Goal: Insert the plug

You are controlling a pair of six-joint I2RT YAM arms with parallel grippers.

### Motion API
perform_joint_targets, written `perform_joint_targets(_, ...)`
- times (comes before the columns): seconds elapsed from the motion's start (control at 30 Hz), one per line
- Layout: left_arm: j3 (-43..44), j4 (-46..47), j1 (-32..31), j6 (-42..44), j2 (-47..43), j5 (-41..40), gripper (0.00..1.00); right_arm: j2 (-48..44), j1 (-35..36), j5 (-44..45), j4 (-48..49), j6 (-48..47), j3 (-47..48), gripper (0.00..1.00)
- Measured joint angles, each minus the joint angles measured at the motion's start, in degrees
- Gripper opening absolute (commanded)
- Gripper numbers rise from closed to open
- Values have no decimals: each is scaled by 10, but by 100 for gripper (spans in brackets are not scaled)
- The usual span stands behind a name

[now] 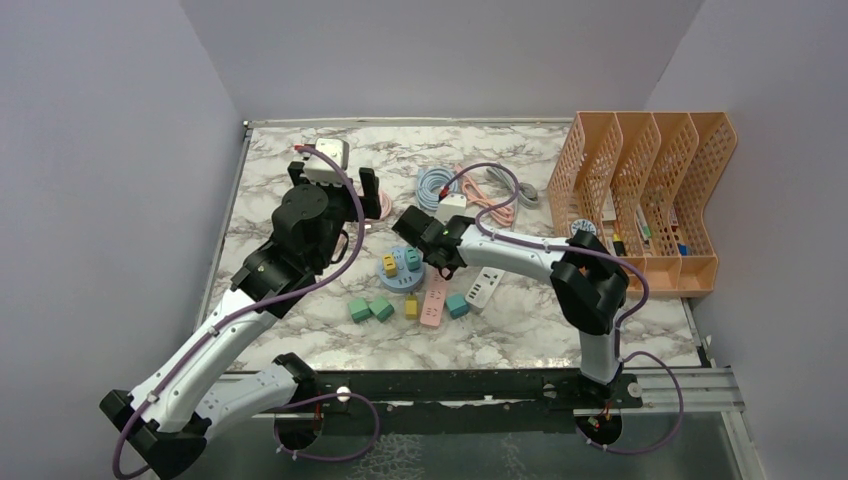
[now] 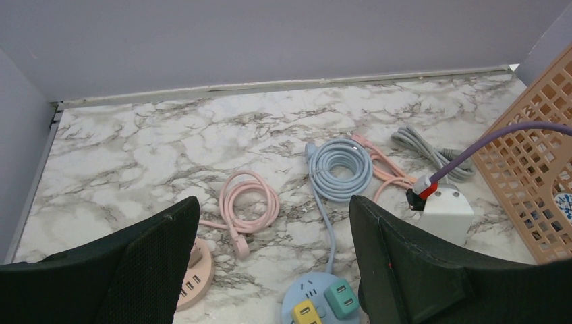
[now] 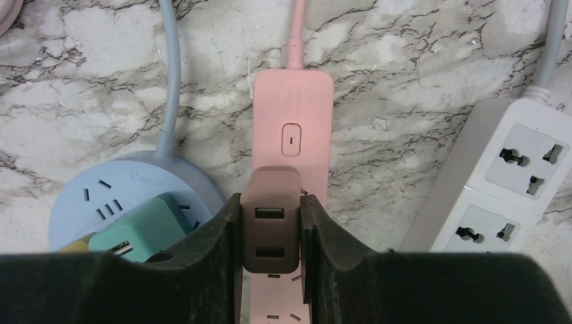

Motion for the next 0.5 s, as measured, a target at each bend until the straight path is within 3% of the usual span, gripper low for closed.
perform_joint_targets(0.5, 13, 4, 0, 3, 18, 0, 84, 2, -58, -82, -34, -17, 55, 1)
